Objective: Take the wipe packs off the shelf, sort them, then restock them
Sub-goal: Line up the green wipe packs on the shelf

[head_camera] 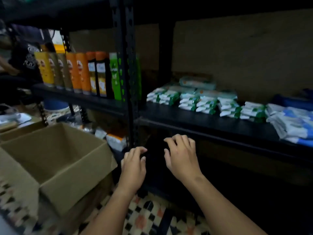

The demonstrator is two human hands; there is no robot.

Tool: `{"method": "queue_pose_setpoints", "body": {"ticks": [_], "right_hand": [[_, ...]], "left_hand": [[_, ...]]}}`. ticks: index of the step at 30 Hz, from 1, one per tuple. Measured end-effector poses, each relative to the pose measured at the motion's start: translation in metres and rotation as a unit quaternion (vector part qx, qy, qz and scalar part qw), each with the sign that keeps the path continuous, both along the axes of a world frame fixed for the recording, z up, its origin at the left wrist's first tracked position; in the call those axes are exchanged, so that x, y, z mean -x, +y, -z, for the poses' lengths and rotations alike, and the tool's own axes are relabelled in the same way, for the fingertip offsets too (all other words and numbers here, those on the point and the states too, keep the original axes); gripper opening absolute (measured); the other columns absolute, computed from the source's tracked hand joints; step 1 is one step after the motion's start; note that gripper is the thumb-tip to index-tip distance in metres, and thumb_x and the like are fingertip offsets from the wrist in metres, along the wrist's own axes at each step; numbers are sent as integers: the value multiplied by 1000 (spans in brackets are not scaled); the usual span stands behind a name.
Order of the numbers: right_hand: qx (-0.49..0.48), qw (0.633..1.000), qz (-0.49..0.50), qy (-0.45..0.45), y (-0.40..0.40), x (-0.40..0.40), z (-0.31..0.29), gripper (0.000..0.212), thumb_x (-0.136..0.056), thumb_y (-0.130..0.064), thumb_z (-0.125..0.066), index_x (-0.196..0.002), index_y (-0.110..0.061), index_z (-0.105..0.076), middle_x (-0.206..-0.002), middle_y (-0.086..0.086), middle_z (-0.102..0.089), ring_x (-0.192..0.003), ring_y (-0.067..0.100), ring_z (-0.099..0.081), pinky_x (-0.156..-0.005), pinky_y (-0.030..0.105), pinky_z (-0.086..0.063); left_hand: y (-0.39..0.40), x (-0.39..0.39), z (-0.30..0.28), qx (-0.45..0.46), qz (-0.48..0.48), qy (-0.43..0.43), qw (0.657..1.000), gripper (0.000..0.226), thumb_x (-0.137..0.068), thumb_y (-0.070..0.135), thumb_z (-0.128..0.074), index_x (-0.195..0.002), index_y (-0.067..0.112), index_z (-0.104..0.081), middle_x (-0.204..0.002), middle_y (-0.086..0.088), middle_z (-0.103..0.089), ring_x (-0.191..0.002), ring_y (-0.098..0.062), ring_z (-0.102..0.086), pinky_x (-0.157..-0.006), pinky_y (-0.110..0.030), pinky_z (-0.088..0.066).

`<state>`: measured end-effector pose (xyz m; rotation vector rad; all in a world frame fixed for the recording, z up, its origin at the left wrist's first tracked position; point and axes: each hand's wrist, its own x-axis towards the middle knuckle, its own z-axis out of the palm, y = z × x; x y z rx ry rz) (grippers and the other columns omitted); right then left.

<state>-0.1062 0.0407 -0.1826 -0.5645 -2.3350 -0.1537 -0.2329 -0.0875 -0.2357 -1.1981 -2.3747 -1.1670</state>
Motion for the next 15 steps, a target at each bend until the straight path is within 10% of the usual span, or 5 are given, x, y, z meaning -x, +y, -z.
{"method": "queue_pose_setpoints", "body": {"ticks": [10,15], "right_hand": [[329,906,-11,-268,-65,-21,180,36,-96,-39,-56,-130,-27,-55,-121,-1,-60,-118,24,-52,-97,38,-34],[395,839,-9,-374,-97,-14,262,48,-92,-49,-59,-133,-25,-53,-127,4,-61,-125,30,-50,-100,42,-35]], "left_hand": [[-104,-9,185,291,-48,-215,931,23,-99,16,-51,-119,27,-53,-114,-1,-65,-100,-24,-62,-79,-34,-50],[-150,23,271,392,-99,-282,870,46,-90,23,-70,-130,27,-47,-140,-9,-45,-117,-30,-55,-98,-45,-49]]}}
